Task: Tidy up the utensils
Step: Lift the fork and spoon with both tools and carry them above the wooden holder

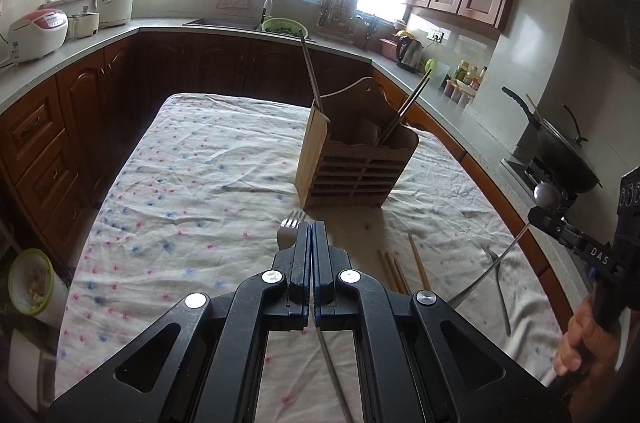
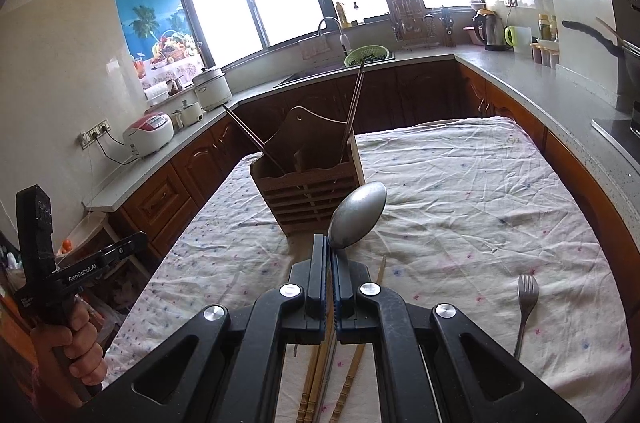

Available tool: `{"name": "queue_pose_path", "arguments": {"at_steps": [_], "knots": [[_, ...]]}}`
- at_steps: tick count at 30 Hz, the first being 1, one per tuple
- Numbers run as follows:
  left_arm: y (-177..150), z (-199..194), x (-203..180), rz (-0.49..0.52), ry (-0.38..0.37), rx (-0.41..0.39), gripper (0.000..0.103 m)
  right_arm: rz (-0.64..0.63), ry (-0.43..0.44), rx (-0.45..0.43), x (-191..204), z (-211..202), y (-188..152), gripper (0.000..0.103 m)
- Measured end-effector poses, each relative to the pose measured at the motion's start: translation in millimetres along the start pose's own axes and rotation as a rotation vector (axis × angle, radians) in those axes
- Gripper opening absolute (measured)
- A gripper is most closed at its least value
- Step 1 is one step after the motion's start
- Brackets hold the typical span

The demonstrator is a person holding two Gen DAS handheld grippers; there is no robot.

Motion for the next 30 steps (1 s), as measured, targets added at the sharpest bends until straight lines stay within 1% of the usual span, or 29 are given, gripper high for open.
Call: {"name": "queue_pose_path", "arguments": {"at_steps": [3,4,5,7,8,9,11,17,18,19,20,21,22,23,26,30], "knots": [[-5,19,4,0.008,0.021,0.063,0.000,0.007,0.002,-0.005,-3,-1,1,0.002],[-6,26,6,0.007,0.029,0.080,0.002,0.010,0.002,-0.005,-4,-1,1,0.002],[-8,34,7,0.012,0.035,0.097,0.006,0.013,0.003,-0.004,-5,-1,1,0.002],[-10,51,8,0.027,0.056,0.133,0.026,0.018,0.005,-0.001,-7,0,1,0.002],[-11,60,9,0.034,0.070,0.145,0.046,0.019,0.006,0.001,-7,1,1,0.002],[-11,68,10,0.043,0.087,0.154,0.056,0.022,0.007,0.004,-8,3,1,0.002],[-11,87,14,0.060,0.127,0.178,0.056,0.026,0.010,0.008,-10,5,1,0.002],[-11,141,33,0.082,0.184,0.273,0.055,0.044,0.013,0.015,-17,13,4,0.002],[-11,149,36,0.083,0.193,0.288,0.053,0.046,0.014,0.018,-19,15,4,0.002],[-11,156,37,0.086,0.199,0.298,0.051,0.049,0.016,0.021,-20,16,5,0.002],[-10,162,39,0.090,0.200,0.309,0.044,0.051,0.017,0.025,-21,18,5,0.002],[-10,168,39,0.094,0.196,0.321,0.034,0.052,0.017,0.028,-22,20,5,0.002],[-10,174,40,0.100,0.194,0.332,0.027,0.055,0.016,0.030,-23,22,5,0.002],[-9,178,40,0.109,0.192,0.341,0.022,0.057,0.016,0.032,-24,24,5,0.002],[-9,178,35,0.142,0.181,0.335,0.022,0.062,0.018,0.036,-25,27,6,0.002],[-6,157,32,0.136,0.158,0.291,0.021,0.061,0.023,0.031,-24,26,8,0.002]]}}
Point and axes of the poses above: each gripper's, at about its wrist camera, not at the fingertips, and z roughly the way its jaws point, x to its left, y to its top, the point moved 2 cm from there along z, roughly the way its jaws point, and after that the axes turned 2 degrees about -y, right-handed, at the moved point
